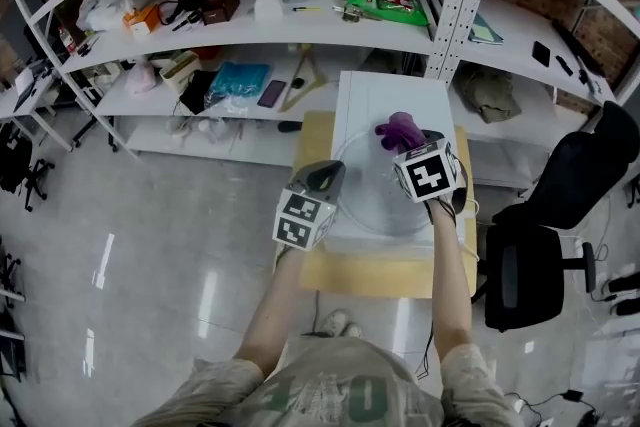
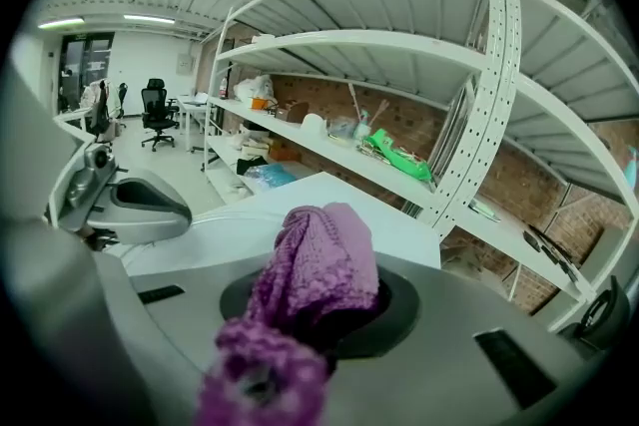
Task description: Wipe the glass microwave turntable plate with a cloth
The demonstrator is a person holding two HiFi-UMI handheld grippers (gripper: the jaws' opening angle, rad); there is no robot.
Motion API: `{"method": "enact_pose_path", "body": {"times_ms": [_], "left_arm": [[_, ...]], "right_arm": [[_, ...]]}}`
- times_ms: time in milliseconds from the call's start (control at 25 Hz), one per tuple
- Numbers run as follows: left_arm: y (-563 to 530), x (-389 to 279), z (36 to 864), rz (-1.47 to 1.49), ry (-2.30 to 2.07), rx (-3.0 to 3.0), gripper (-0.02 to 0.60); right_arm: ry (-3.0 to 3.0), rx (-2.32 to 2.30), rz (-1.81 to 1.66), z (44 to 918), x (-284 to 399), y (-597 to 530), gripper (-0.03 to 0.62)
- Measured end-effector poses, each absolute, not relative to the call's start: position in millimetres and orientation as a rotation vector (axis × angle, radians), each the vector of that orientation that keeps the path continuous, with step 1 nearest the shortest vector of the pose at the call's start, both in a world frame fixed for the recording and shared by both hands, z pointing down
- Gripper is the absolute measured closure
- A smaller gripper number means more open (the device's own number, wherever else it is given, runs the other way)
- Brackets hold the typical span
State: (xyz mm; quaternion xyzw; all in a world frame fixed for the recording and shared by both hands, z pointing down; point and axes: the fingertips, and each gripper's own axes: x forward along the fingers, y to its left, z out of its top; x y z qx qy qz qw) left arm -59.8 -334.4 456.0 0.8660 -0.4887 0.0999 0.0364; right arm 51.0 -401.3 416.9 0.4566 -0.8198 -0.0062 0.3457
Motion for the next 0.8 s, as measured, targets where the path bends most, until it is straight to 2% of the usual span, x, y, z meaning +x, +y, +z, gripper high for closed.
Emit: {"method": "enact_pose_path", "body": {"times_ms": [280,800], "left_arm": [[-334.7,-58.1,452.5,0.308,-1.496,2.665,0.580],[-334.4,-60.7,451.3,0.301,-1.498,2.661,0.580]], "right_arm": [[-2.115,1.105,0.038,429.5,45.5,-399.4,0.539],[-2.173,0.965,0.085,430.9,44.7,-292.1,0.539]]}}
